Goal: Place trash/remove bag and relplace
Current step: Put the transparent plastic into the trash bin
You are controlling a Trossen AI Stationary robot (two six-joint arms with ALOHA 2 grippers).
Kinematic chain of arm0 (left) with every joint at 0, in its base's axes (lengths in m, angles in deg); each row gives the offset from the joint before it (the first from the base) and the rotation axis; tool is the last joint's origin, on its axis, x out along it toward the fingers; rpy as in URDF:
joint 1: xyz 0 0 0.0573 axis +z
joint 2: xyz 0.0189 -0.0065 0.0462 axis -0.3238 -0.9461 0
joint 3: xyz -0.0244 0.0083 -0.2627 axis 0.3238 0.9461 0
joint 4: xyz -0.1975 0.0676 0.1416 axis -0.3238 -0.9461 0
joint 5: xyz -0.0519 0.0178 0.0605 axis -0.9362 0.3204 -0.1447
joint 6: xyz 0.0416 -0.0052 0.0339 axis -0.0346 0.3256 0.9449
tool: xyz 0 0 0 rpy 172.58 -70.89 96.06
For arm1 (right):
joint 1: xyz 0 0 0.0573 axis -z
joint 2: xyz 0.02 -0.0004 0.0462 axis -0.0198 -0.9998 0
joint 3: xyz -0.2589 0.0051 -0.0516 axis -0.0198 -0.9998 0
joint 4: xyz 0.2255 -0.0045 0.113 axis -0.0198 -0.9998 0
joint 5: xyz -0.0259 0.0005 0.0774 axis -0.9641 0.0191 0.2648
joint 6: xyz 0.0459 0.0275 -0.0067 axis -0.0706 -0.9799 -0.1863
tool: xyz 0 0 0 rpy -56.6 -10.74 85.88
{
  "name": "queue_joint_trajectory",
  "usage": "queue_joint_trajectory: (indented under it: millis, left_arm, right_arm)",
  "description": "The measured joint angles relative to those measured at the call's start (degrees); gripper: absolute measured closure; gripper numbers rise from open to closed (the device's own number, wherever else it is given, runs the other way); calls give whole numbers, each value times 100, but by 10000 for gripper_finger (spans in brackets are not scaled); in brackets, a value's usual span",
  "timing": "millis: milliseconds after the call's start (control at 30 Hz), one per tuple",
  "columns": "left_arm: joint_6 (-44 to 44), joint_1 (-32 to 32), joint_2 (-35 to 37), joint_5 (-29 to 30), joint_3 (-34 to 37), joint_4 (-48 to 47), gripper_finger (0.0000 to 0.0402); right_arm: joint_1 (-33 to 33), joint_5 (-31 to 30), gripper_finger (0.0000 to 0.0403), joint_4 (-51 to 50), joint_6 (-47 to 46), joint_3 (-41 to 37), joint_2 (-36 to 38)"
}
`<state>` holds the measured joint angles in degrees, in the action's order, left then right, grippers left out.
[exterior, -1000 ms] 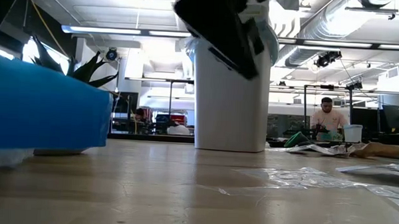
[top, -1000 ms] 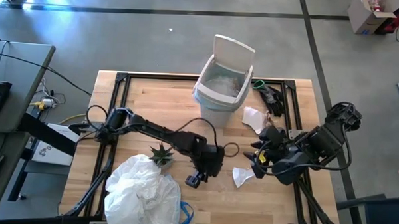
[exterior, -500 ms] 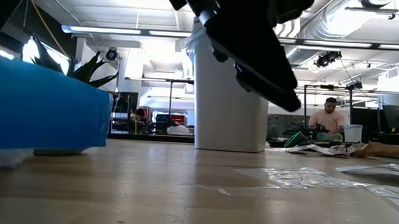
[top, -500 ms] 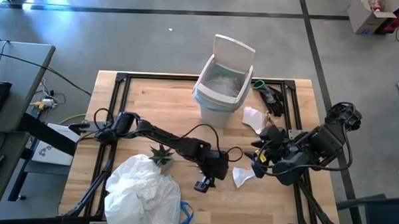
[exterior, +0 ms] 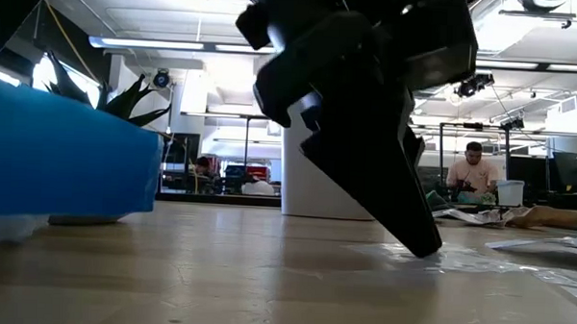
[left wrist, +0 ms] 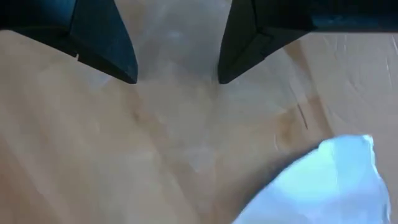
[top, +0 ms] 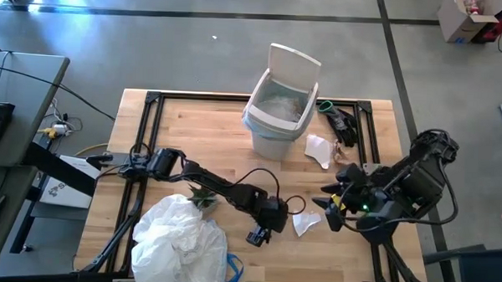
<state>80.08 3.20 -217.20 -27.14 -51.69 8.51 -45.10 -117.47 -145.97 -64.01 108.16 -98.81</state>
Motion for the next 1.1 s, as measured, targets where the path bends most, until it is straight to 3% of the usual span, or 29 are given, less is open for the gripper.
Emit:
queue_joint_trajectory:
  millis: [233,367,467,533,833,1100]
  left_arm:
    - [20,-30,-219,470,-48,-197,213]
    - [100,-27,-229,545,-43,-435,286]
    - [191,-17,-182,343,-31,-507,366]
    - [191,5,-115,161,-34,-561,391]
    - [236,244,356,158,-271,-1304,401]
    - [195,683,1627,400,-296,-1592,401]
  right_arm:
    - [-177,-202,199,16,-202,0,0]
    - [-194,-306,199,21,-222,0,0]
    - [-192,-323,199,20,-222,0,0]
    - [-192,-322,199,20,-222,0,0]
    - [-198,-324,199,-39,-193,0,0]
    - [-345,-310,199,-64,-237,2,0]
